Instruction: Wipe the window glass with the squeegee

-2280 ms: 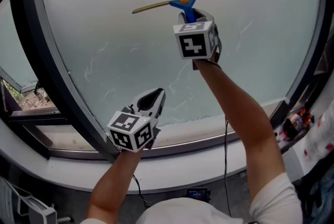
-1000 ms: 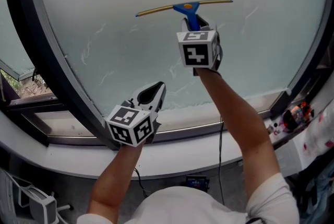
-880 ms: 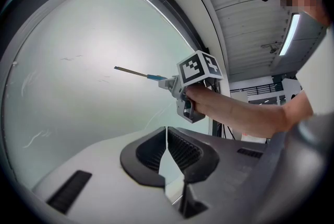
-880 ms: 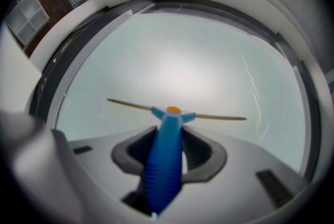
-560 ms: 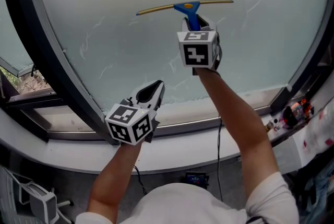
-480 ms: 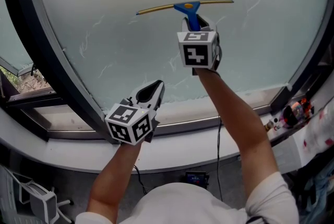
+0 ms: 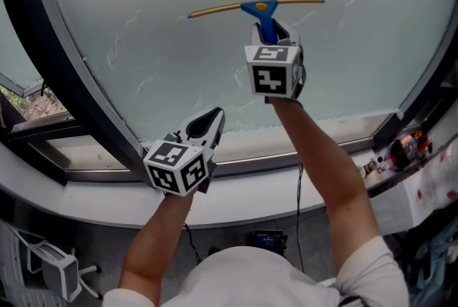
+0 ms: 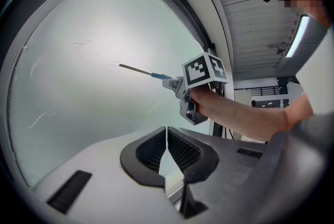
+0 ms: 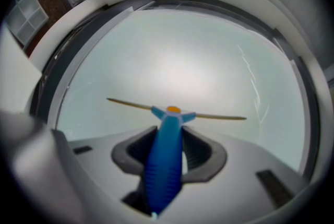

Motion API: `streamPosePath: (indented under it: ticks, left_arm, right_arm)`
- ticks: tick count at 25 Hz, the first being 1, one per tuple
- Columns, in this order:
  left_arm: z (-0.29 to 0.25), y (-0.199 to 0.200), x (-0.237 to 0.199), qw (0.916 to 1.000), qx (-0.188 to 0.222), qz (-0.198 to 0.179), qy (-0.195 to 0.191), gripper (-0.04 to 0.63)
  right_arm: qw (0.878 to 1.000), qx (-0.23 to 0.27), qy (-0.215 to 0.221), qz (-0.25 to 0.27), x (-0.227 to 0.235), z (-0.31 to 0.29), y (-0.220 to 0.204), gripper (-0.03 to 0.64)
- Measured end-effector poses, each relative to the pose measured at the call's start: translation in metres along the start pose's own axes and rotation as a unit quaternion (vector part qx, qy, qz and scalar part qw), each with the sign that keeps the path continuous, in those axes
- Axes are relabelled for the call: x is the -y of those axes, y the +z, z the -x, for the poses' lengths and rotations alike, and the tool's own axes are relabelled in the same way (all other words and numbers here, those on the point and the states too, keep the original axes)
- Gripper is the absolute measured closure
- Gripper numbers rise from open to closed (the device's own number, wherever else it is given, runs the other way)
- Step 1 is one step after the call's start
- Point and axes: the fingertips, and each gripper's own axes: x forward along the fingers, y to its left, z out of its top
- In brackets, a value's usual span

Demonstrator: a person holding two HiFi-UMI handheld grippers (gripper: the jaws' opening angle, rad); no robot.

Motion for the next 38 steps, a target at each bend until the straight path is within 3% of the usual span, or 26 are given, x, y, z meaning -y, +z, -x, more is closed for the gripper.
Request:
streamPosePath:
  ticks: [38]
  left_arm:
    - [-0.003, -0.064, -0.009, 0.9976, -0.056, 0.037, 0.014, 0.561]
  right_arm:
    - [0.999, -0.036, 0.002, -0.012, -0.021, 0.012, -0.094, 0.462]
